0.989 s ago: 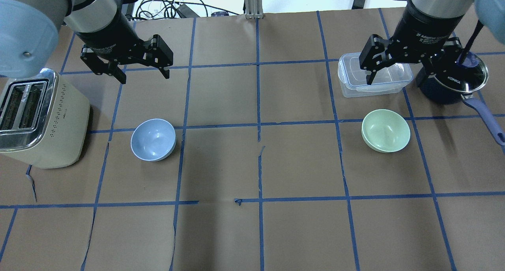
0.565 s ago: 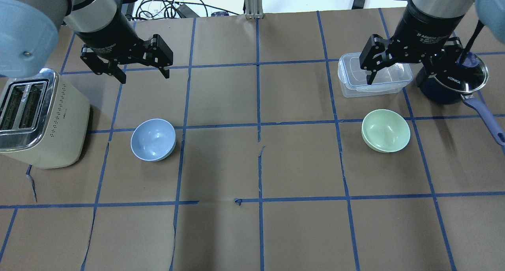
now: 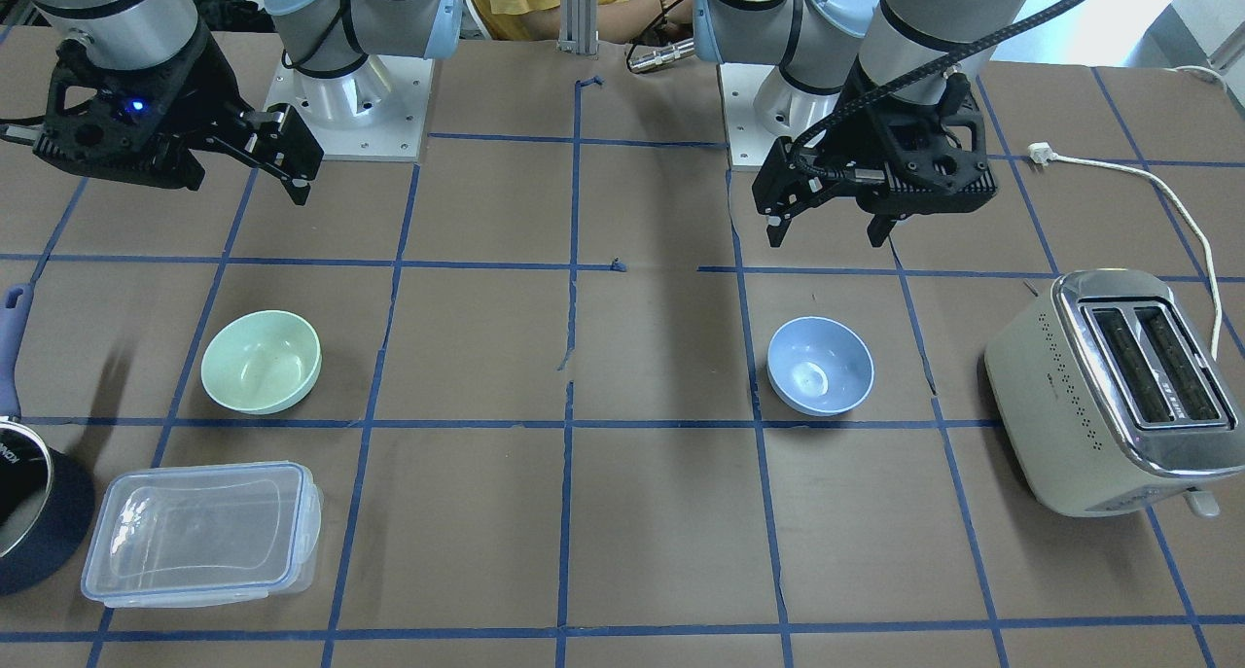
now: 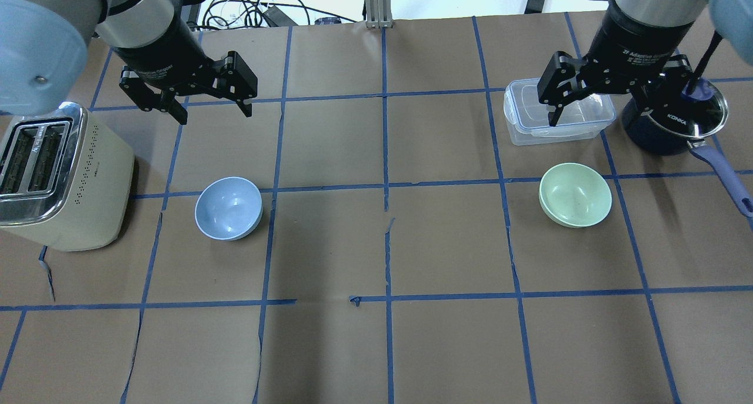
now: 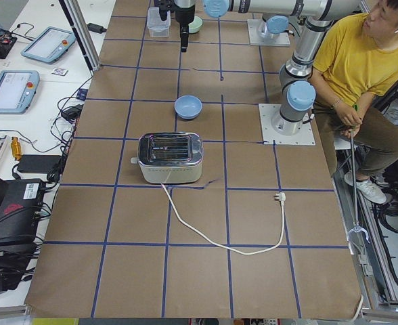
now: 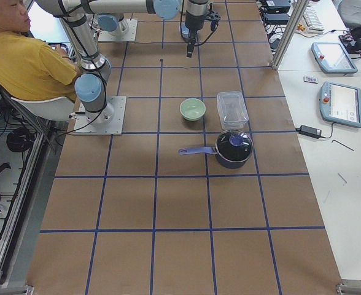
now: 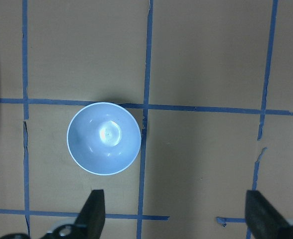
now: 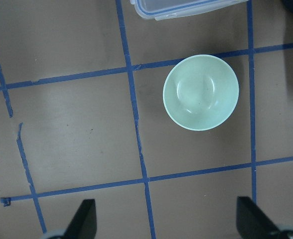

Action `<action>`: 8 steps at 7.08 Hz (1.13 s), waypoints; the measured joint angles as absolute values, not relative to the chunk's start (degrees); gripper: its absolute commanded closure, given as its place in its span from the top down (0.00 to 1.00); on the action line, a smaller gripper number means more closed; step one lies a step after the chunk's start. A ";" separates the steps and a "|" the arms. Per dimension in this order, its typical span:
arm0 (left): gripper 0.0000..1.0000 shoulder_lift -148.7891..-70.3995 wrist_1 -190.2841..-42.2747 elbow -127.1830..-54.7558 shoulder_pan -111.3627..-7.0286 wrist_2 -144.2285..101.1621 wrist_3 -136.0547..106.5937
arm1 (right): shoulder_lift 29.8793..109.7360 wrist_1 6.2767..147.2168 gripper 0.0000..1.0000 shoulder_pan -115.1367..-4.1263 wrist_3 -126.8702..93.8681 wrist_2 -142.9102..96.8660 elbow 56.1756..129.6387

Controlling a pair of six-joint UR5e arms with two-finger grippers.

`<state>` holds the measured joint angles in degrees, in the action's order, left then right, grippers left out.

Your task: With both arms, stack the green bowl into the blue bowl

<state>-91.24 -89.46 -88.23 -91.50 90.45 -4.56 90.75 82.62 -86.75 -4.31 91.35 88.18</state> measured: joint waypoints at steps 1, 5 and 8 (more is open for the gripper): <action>1.00 -91.16 -89.47 -88.32 -91.43 90.50 -4.14 | 90.72 82.63 1.00 -86.75 -4.31 91.39 88.19; 1.00 -91.12 -89.47 -88.39 -91.38 90.53 -3.61 | 90.66 82.90 1.00 -86.72 -4.23 91.43 88.21; 1.00 -91.63 -89.53 -88.83 -89.60 90.65 -0.35 | 90.24 82.98 1.00 -86.49 -4.22 91.57 88.30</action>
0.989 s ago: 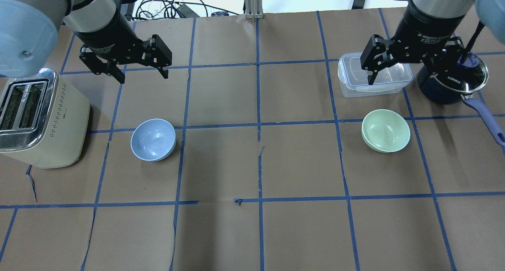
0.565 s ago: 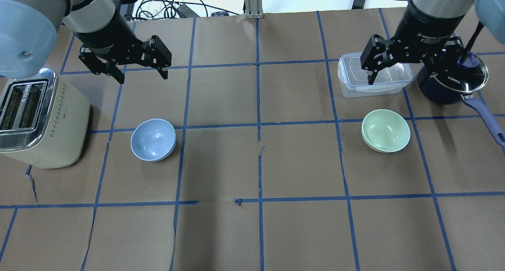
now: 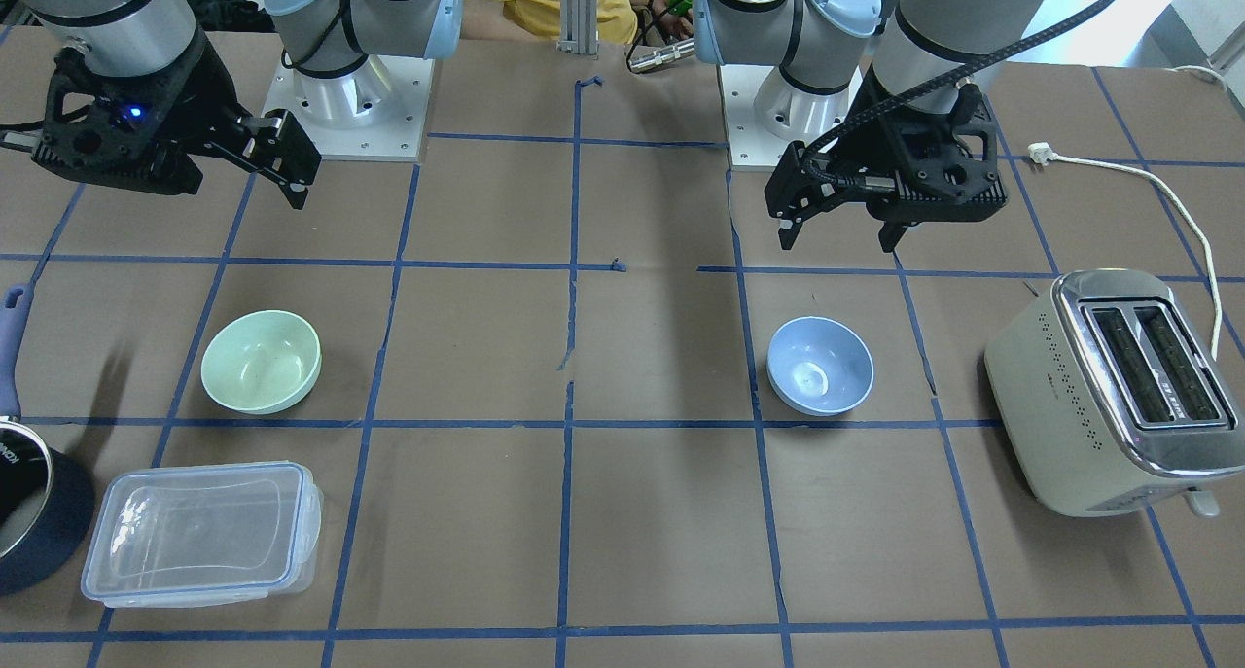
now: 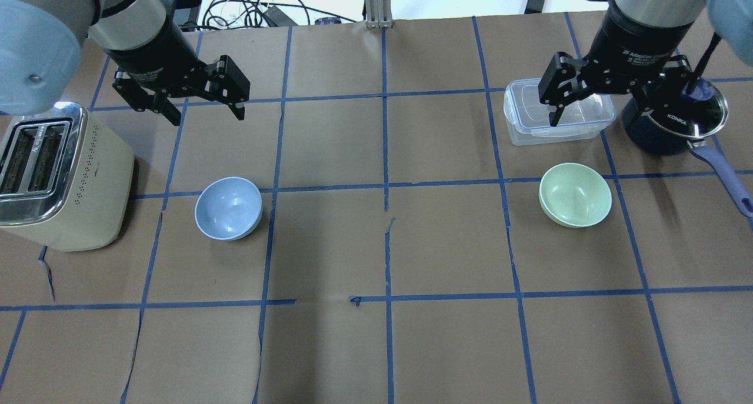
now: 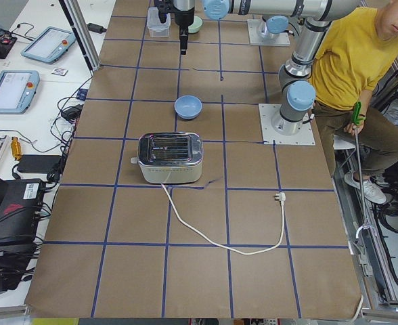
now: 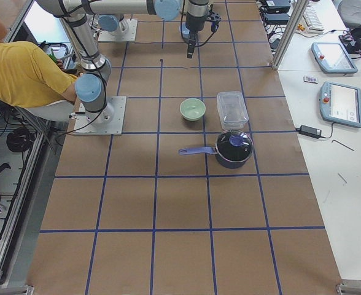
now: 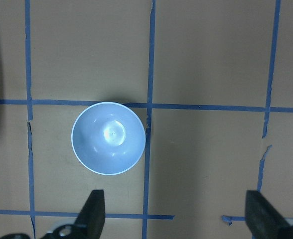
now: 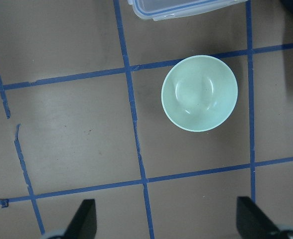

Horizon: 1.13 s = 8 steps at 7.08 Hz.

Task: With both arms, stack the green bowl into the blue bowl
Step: 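Lower left gripper to blue bowl rim while right lowers to green bowl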

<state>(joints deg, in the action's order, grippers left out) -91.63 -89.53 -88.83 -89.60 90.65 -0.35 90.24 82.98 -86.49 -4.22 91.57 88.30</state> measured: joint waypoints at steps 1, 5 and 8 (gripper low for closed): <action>1.00 -92.23 -89.30 -89.72 -87.87 90.69 1.63 | 89.59 83.35 1.00 -86.24 -4.31 91.82 88.41; 1.00 -96.39 -76.83 -99.91 -78.18 90.72 10.90 | 87.29 89.08 1.00 -84.41 -2.95 93.77 93.97; 0.94 -101.66 -65.73 -108.10 -77.30 94.83 11.12 | 86.67 109.35 1.00 -83.98 10.64 94.51 108.58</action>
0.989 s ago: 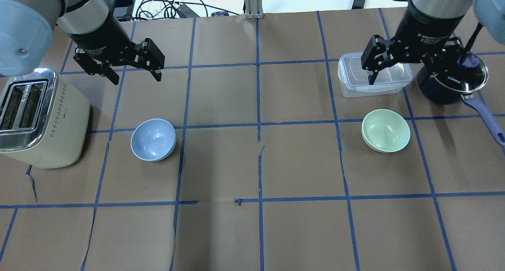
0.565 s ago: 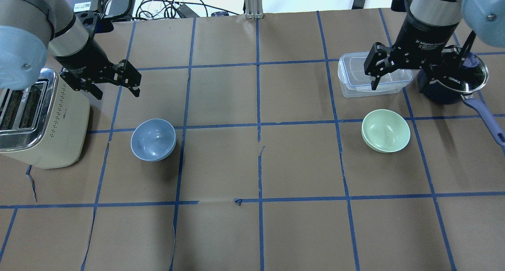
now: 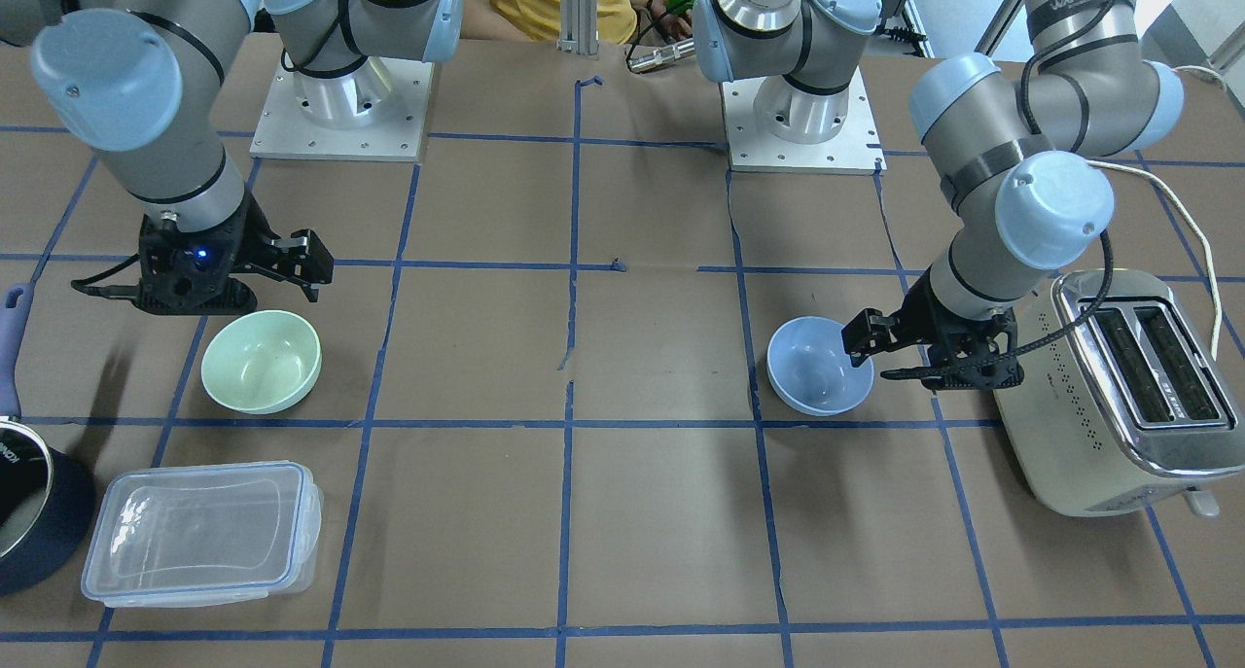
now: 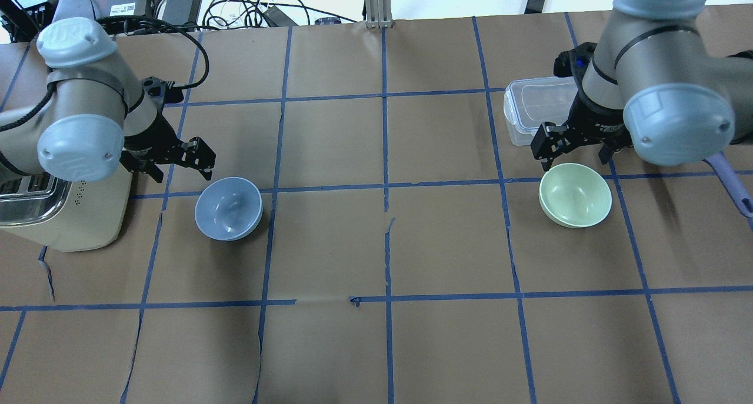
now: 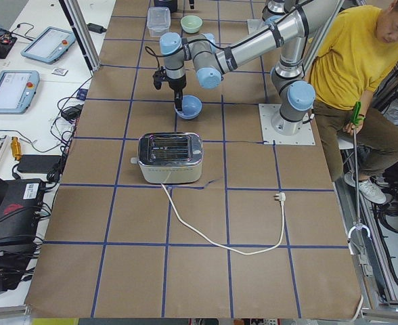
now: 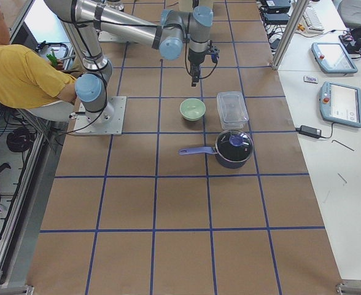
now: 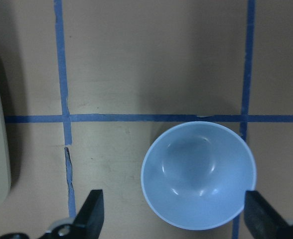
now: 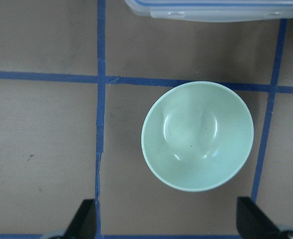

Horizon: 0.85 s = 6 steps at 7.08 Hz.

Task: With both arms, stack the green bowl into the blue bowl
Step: 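Lower left gripper to blue bowl rim while right lowers to green bowl, then carry the light blue bowl to center with left gripper while right grips green bowl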

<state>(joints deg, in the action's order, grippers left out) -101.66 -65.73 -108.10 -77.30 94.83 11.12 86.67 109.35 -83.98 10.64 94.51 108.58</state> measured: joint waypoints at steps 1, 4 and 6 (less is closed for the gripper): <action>0.56 -103.08 -63.65 -109.59 -77.28 95.25 10.95 | 86.47 114.52 1.00 -83.90 12.41 94.46 113.14; 0.00 -106.11 -61.90 -111.10 -77.00 94.96 11.71 | 84.64 128.15 1.00 -83.72 23.87 94.25 121.30; 0.00 -106.52 -62.09 -111.58 -75.89 92.64 12.36 | 83.22 133.18 1.00 -83.62 27.81 94.00 123.93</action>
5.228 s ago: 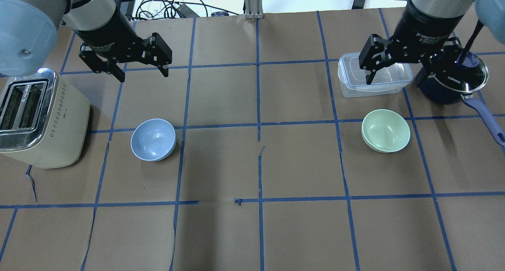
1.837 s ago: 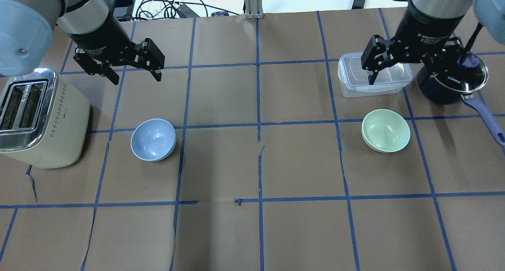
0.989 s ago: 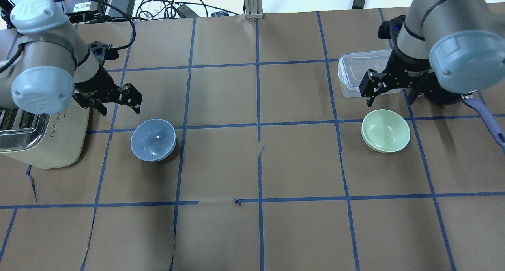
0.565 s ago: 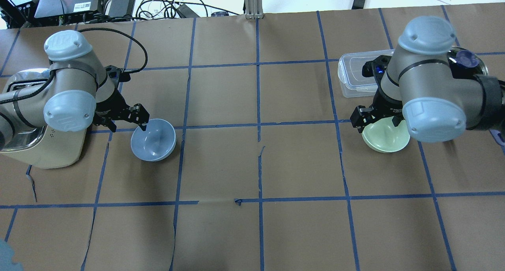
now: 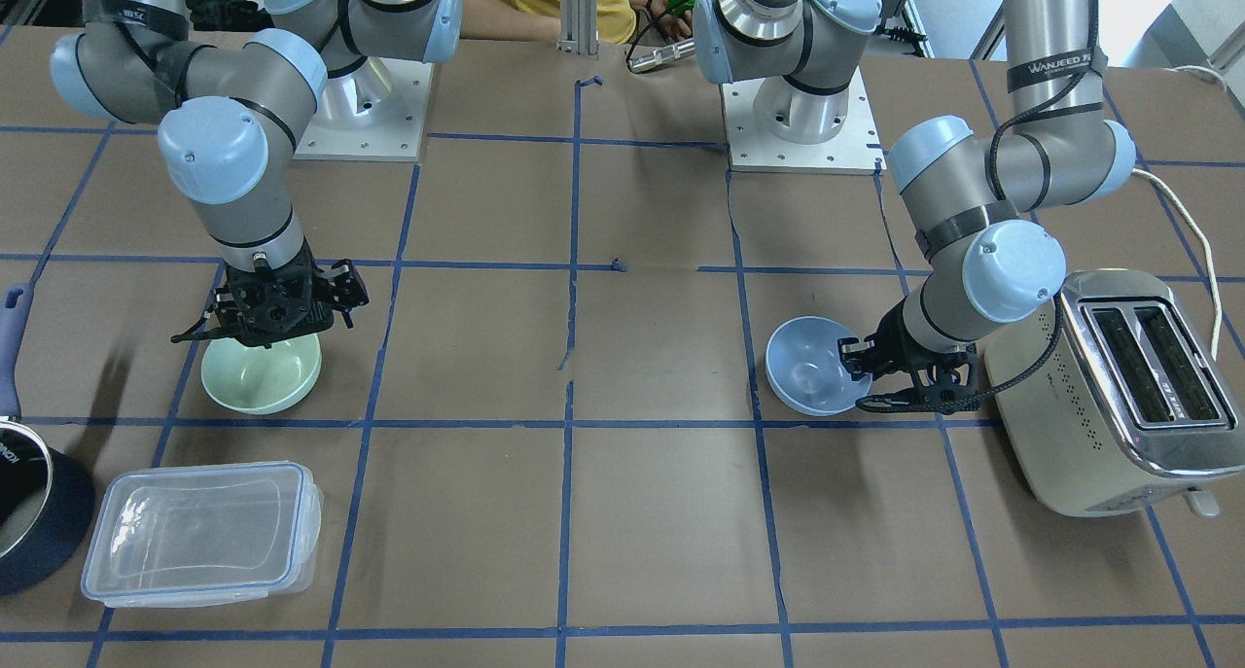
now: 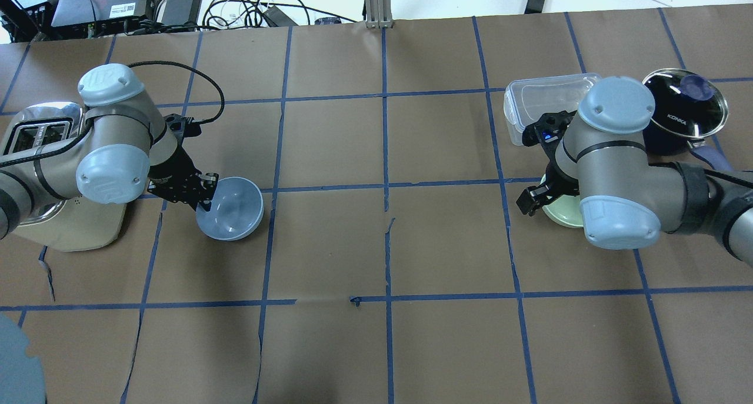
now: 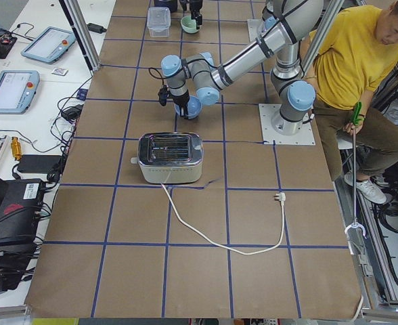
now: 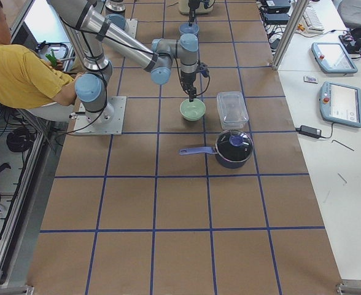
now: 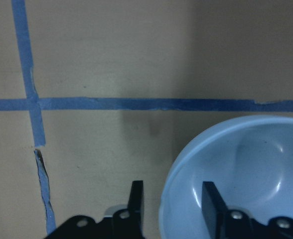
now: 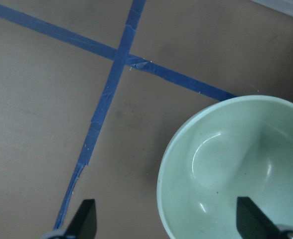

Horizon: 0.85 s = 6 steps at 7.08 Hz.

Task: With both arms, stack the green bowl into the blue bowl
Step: 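Carry the light blue bowl to center with left gripper while right grips green bowl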

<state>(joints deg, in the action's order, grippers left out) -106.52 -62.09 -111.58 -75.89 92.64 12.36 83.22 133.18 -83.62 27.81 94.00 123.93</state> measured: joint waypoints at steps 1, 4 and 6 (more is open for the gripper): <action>0.00 -106.15 -62.77 -111.32 -75.94 90.51 12.17 | 82.75 134.31 1.00 -83.13 28.48 93.76 125.14; 0.00 -105.23 -69.54 -104.24 -83.02 83.80 0.47 | 81.30 138.47 0.69 -78.80 30.79 92.83 129.00; 0.00 -106.36 -70.32 -100.23 -93.03 82.66 -13.32 | 81.16 139.93 0.01 -78.28 30.93 90.67 130.04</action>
